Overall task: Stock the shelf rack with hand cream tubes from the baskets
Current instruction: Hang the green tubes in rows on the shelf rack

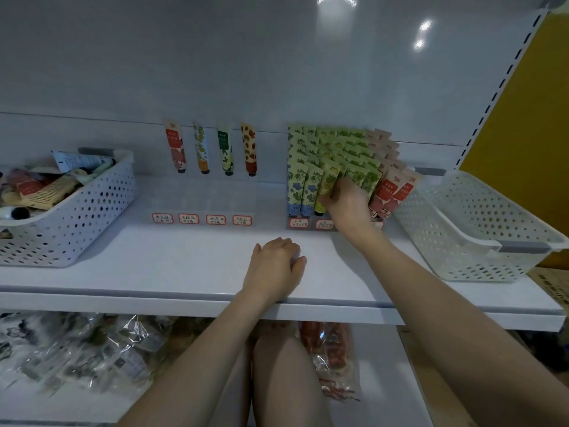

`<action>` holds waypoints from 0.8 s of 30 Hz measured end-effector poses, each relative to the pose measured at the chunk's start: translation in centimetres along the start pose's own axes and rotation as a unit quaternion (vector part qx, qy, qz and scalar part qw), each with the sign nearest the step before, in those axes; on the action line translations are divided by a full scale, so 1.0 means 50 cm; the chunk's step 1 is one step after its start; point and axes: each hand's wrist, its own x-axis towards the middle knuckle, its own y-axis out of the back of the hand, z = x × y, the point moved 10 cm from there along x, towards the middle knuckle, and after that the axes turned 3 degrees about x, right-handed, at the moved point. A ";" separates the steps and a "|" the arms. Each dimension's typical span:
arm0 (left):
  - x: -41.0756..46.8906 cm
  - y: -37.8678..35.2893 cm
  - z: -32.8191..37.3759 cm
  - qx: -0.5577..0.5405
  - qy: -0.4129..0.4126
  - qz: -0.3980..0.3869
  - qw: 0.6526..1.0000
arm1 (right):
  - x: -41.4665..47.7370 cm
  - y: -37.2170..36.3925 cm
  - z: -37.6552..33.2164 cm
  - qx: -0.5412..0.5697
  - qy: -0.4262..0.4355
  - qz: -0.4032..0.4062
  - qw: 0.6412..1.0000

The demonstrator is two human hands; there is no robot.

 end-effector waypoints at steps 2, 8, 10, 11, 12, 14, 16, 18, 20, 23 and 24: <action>0.000 0.001 0.000 0.001 -0.001 0.002 1.000 | 0.001 -0.003 0.000 0.000 0.000 -0.002 1.000; 0.000 0.002 -0.002 0.002 0.000 0.007 1.000 | -0.002 -0.011 0.010 -0.002 -0.015 -0.006 1.000; 0.000 0.001 -0.002 0.001 0.001 0.005 1.000 | -0.003 -0.014 0.014 -0.002 -0.021 -0.008 1.000; 0.000 0.002 -0.001 0.001 0.001 0.005 1.000 | -0.004 -0.014 0.015 -0.003 -0.022 -0.007 1.000; 0.000 0.002 0.000 0.001 0.000 0.004 1.000 | -0.004 -0.016 0.016 -0.005 -0.023 -0.007 1.000; -0.001 0.001 0.000 -0.001 -0.001 0.002 1.000 | -0.004 -0.017 0.016 -0.007 -0.024 -0.009 1.000; 0.000 -0.001 -0.001 0.001 0.000 -0.001 1.000 | -0.004 -0.018 0.016 -0.012 -0.027 -0.013 0.999; 0.000 -0.002 -0.002 0.005 0.000 -0.001 1.000 | -0.002 -0.021 0.016 -0.023 -0.028 -0.016 0.999; 0.000 -0.004 -0.003 0.005 0.000 0.000 1.000 | -0.002 -0.022 0.016 -0.031 -0.029 -0.018 0.999; 0.000 -0.004 -0.003 0.004 -0.001 0.001 1.000 | -0.001 -0.024 0.017 -0.034 -0.032 -0.017 0.999; 0.001 -0.004 -0.003 0.003 -0.001 0.001 1.000 | -0.001 -0.024 0.017 -0.034 -0.033 -0.018 0.999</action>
